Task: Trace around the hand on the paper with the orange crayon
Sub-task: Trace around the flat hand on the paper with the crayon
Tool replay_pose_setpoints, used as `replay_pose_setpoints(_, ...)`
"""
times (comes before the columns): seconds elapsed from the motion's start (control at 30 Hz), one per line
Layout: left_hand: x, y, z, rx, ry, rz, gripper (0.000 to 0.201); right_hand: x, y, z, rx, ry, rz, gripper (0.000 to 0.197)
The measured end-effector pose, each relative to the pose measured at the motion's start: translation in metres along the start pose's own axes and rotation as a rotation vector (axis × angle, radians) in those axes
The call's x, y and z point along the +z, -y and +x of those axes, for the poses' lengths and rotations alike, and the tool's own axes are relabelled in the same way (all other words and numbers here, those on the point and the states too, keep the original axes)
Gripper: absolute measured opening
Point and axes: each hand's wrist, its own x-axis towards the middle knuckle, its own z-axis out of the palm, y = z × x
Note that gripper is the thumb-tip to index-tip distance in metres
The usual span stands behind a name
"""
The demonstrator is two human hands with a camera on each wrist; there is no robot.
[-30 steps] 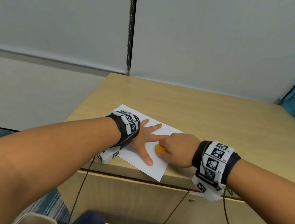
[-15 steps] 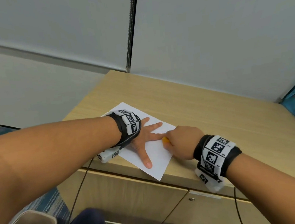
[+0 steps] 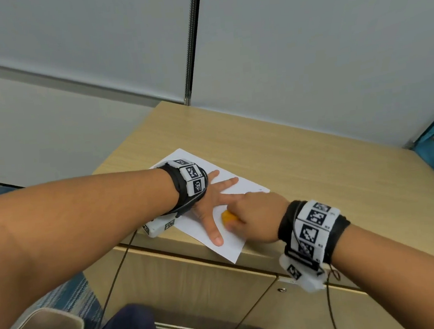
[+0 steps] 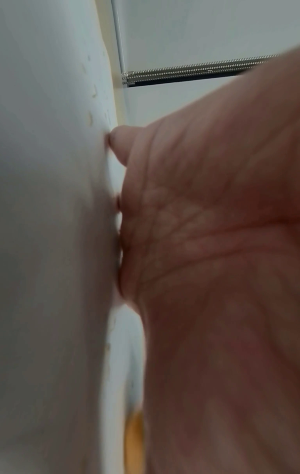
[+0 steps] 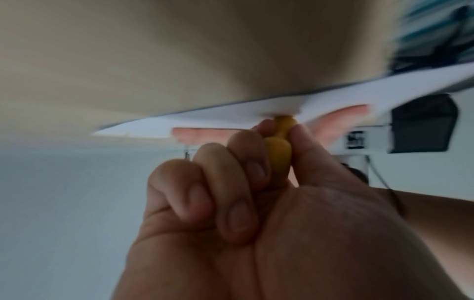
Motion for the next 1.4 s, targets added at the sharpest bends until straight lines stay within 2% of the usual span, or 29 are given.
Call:
replay_pose_setpoints(0.07, 0.000, -0.001, 0.000, -0.002, -0.003, -0.005, 0.131, -0.004, -0.019, 0.008, 0.094, 0.011, -0.028, 0.038)
replay_pose_setpoints(0.13, 0.000, -0.002, -0.002, -0.002, 0.000, 0.000, 0.131, -0.001, -0.016, 0.009, 0.106, -0.013, -0.061, 0.039)
replay_pose_setpoints(0.27, 0.000, -0.001, -0.002, 0.002, -0.007, 0.010, 0.132, 0.007, 0.010, -0.005, -0.062, -0.036, 0.036, 0.038)
replay_pose_setpoints(0.33, 0.001, 0.000, 0.000, 0.001, -0.008, 0.002, 0.133, 0.005, -0.008, 0.003, 0.002, 0.015, 0.043, 0.038)
replay_pose_setpoints(0.43, 0.002, -0.001, 0.000, -0.010, -0.005, -0.006, 0.132, 0.002, -0.030, 0.012, 0.136, -0.003, -0.002, 0.040)
replay_pose_setpoints(0.47, 0.001, -0.001, 0.000, -0.010, -0.006, -0.002, 0.133, 0.004, -0.025, 0.011, 0.126, -0.019, -0.015, 0.041)
replay_pose_setpoints(0.6, 0.002, -0.001, 0.000, 0.006, -0.023, 0.015, 0.135, 0.011, 0.012, -0.009, -0.075, -0.019, 0.000, 0.040)
replay_pose_setpoints(0.73, 0.002, -0.001, 0.000, -0.001, -0.025, 0.013, 0.135, -0.001, -0.024, 0.005, 0.067, -0.001, -0.013, 0.036)
replay_pose_setpoints(0.8, 0.002, -0.002, -0.001, -0.001, -0.030, 0.020, 0.135, 0.000, -0.023, 0.001, 0.075, -0.026, -0.033, 0.036)
replay_pose_setpoints(0.93, 0.002, -0.003, 0.000, 0.009, -0.054, 0.038, 0.135, 0.010, 0.007, -0.022, -0.121, -0.009, -0.082, 0.036)
replay_pose_setpoints(1.07, 0.005, 0.001, 0.006, 0.014, -0.056, 0.023, 0.137, 0.003, -0.017, -0.008, 0.015, -0.012, -0.048, 0.039)
replay_pose_setpoints(1.23, 0.002, 0.005, 0.007, -0.010, -0.067, 0.027, 0.135, 0.006, -0.002, -0.013, -0.044, -0.016, -0.043, 0.033)
replay_pose_setpoints(1.4, -0.006, 0.014, 0.011, -0.059, -0.079, -0.015, 0.132, -0.001, -0.035, 0.011, 0.086, -0.049, 0.046, 0.026)
